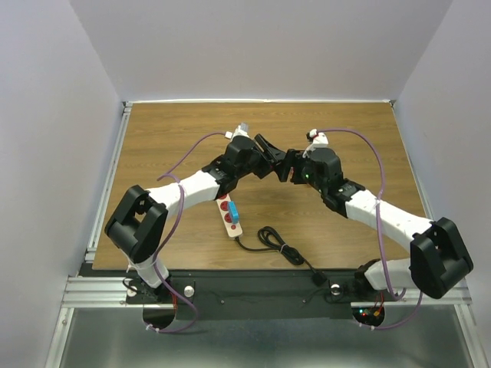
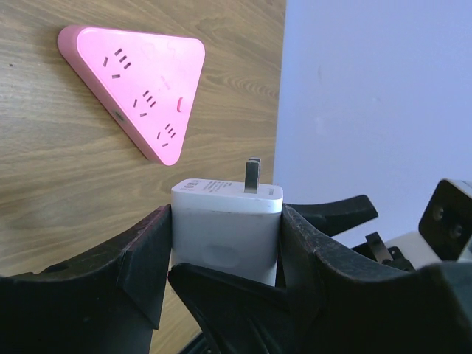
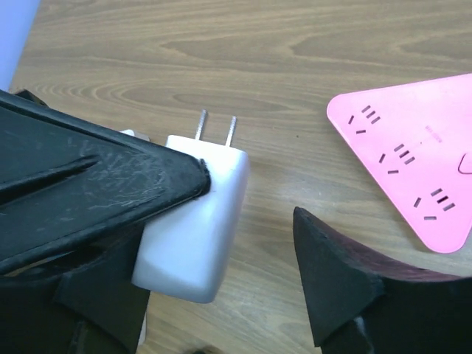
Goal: Insert the plug
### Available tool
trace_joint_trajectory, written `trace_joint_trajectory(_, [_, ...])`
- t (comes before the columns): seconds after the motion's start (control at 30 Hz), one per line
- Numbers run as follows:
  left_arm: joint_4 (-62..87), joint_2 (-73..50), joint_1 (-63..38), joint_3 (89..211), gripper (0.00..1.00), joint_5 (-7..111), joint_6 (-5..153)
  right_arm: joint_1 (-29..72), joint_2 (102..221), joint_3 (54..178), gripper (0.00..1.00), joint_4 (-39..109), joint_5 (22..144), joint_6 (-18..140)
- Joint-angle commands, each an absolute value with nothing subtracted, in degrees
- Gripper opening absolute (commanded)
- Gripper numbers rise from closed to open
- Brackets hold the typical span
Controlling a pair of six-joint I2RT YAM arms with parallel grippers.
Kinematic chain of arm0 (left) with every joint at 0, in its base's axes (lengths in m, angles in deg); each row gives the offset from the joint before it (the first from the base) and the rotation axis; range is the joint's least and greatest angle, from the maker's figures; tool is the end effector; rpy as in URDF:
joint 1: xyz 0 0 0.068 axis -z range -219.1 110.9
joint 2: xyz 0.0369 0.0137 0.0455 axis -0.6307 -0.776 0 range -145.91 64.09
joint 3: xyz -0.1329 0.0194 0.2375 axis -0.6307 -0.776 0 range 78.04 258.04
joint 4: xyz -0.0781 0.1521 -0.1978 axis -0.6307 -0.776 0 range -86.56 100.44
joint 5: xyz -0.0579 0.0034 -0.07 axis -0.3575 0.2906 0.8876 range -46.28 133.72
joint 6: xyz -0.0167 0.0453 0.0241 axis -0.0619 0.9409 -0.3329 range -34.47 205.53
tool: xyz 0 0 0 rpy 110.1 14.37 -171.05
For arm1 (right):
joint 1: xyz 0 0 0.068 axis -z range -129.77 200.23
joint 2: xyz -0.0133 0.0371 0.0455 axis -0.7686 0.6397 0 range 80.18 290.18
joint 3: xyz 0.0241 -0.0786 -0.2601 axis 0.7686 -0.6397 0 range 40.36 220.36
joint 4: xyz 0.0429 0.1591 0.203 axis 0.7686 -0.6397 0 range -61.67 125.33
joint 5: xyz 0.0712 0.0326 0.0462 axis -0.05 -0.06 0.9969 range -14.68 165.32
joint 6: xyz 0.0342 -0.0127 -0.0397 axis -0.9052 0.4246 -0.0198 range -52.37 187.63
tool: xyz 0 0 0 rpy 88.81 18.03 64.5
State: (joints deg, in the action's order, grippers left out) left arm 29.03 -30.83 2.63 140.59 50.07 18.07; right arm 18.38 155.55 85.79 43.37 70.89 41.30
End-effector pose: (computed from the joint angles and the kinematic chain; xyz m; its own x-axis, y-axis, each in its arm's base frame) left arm 0.2869 -0.2612 0.2700 -0.7532 -0.5582 -0.3481 0.1202 0.4034 -0.9071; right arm 0.2538 0.1545 0.2578 -0.4905 0.2159 -0.8443 -0.2764 0.8803 0.3857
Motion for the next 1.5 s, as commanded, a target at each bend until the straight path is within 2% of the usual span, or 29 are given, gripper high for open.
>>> trace_joint_trajectory(0.0, [34.3,-26.8,4.0,139.3,0.0,50.4,14.6,17.1,154.2,85.7,0.73,52.7,65.5,42.1])
trace_joint_trajectory(0.17, [36.5,-25.5,4.4,136.8,0.0,50.3,12.3,16.1,154.1,85.4,0.55,55.5,63.6,43.2])
trace_joint_trajectory(0.2, [36.9,-25.5,4.4,136.7,0.0,50.3,12.1,16.0,154.2,85.6,0.47,55.5,63.1,43.4])
trace_joint_trajectory(0.3, [37.3,-24.8,4.5,135.7,0.0,50.1,11.2,15.4,154.1,85.6,0.32,55.8,62.1,44.0])
trace_joint_trajectory(0.33, [37.7,-24.6,4.5,135.2,0.0,50.1,11.0,15.4,154.0,85.5,0.21,55.7,61.3,44.1])
trace_joint_trajectory(0.43, [38.2,-24.2,4.6,134.3,0.0,50.1,10.4,15.3,153.6,85.6,0.02,55.4,59.0,44.3])
trace_joint_trajectory(0.5, [39.1,-23.7,4.7,133.5,0.0,49.7,11.2,15.2,153.7,87.1,0.0,52.8,57.7,45.1])
trace_joint_trajectory(0.53, [39.0,-23.5,4.6,133.5,0.07,49.4,12.1,15.2,153.9,87.6,0.0,52.0,57.3,45.4])
trace_joint_trajectory(0.57, [39.1,-23.4,4.4,133.6,0.17,48.7,12.9,15.3,153.9,88.3,0.0,51.7,57.1,45.4])
trace_joint_trajectory(0.6, [39.1,-23.1,4.1,133.7,0.3,48.5,14.2,15.3,153.9,88.7,0.0,50.6,57.5,46.2])
trace_joint_trajectory(0.63, [39.0,-22.7,3.4,133.9,0.59,47.9,14.9,15.3,153.9,89.2,0.0,49.6,57.6,46.7])
trace_joint_trajectory(0.67, [39.1,-22.5,2.7,134.2,0.71,47.9,15.6,15.3,153.8,90.4,0.0,47.1,57.6,47.5])
trace_joint_trajectory(0.7, [38.8,-22.4,1.9,134.6,0.94,48.0,17.8,15.5,153.1,90.7,0.0,46.1,58.0,47.8])
trace_joint_trajectory(0.73, [38.1,-22.3,0.9,136.2,0.99,48.8,19.3,16.1,152.4,90.9,0.0,45.2,58.7,48.3])
trace_joint_trajectory(0.83, [36.2,-21.7,-3.1,137.5,0.99,49.3,22.5,17.3,148.5,91.6,0.0,40.4,61.2,49.3])
trace_joint_trajectory(1.03, [37.2,-16.3,-10.1,132.5,0.99,47.2,26.7,19.6,141.7,96.5,0.0,24.9,68.9,50.3])
trace_joint_trajectory(1.27, [38.7,-17.5,-13.9,133.0,0.99,54.3,39.4,28.7,151.1,115.8,0.0,1.2,88.7,51.6])
trace_joint_trajectory(1.3, [38.9,-17.6,-14.1,132.9,0.99,55.2,41.0,30.3,154.4,117.3,0.0,-3.0,95.4,51.9])
trace_joint_trajectory(1.47, [40.4,-18.5,-15.1,132.0,0.98,59.5,46.4,34.1,160.9,124.8,0.0,-12.5,104.3,52.2])
